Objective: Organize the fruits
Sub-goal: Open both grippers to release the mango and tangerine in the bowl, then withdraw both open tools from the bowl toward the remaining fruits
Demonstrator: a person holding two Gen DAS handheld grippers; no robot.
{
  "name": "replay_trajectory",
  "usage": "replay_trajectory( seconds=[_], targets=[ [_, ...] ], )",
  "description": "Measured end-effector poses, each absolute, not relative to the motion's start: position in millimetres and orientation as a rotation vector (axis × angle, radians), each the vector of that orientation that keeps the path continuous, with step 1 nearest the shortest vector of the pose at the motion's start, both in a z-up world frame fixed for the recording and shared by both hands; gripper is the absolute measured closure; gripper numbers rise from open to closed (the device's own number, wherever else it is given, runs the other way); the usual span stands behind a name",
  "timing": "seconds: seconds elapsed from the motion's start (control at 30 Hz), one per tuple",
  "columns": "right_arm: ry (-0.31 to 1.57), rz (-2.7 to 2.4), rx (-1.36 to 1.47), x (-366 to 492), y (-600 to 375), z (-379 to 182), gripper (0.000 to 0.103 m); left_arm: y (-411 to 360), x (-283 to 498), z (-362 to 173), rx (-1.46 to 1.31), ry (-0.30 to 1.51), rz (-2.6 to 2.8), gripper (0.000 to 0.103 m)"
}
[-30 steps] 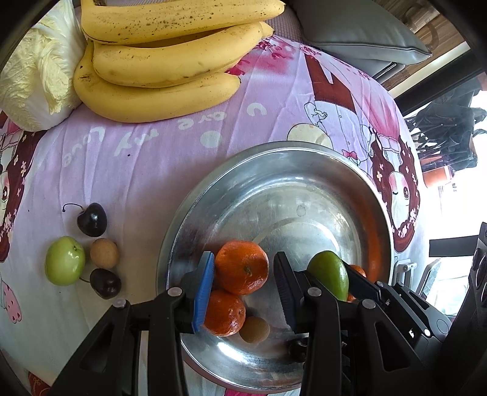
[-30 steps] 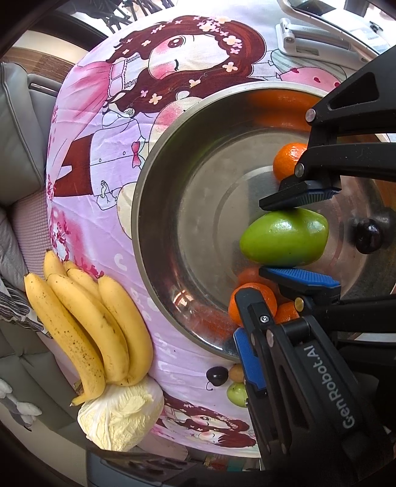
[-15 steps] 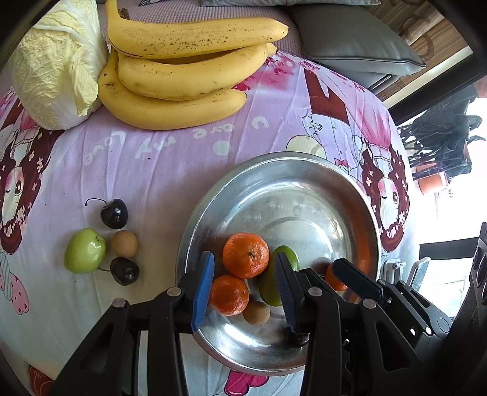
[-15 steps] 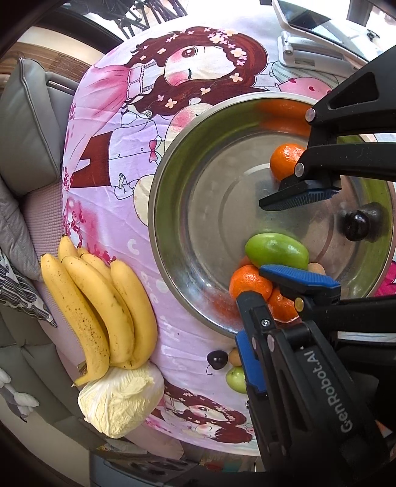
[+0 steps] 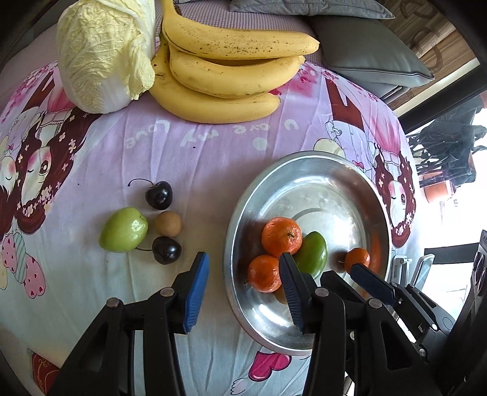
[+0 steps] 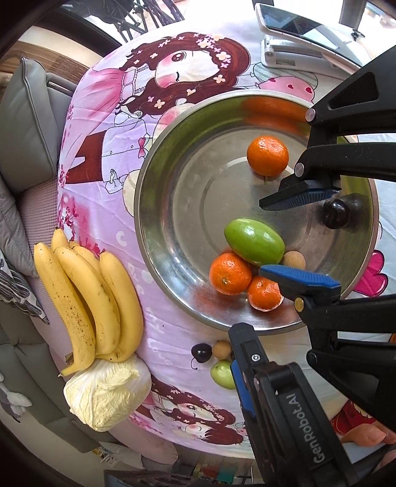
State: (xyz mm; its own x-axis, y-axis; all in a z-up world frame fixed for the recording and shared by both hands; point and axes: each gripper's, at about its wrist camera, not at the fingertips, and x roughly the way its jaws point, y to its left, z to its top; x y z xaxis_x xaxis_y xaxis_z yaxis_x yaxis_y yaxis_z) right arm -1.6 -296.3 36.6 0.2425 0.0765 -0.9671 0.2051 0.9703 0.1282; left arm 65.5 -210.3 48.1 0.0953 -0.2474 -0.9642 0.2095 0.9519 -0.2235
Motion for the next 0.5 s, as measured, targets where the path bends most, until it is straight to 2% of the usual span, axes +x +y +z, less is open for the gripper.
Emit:
replay_trajectory(
  seconds=[0.07, 0.27, 0.33, 0.37, 0.5],
  targets=[
    [1.334, -0.091, 0.244, -2.7, -293.4, 35.4, 0.059, -202.4, 65.5, 47.0, -0.031, 1.438, -0.315, 0.046],
    [1.349, -0.093, 0.225, -6.1, -283.4, 33.7, 0.042, -180.9, 67.2, 45.6, -0.023, 1.436, -0.274, 0.044],
    [1.349, -0.095, 0.223, -6.5, -280.6, 33.7, 0.038, -174.1, 67.8, 45.0, -0.02, 1.432, -0.26, 0.035],
    [1.349, -0.096, 0.224, -6.8, -279.5, 33.5, 0.033, -171.3, 68.2, 44.6, -0.018, 1.429, -0.252, 0.027],
    [1.347, -0.1, 0.214, -6.2, -273.8, 33.6, 0.024, -158.4, 66.9, 43.1, -0.013, 1.424, -0.229, 0.023]
  ],
)
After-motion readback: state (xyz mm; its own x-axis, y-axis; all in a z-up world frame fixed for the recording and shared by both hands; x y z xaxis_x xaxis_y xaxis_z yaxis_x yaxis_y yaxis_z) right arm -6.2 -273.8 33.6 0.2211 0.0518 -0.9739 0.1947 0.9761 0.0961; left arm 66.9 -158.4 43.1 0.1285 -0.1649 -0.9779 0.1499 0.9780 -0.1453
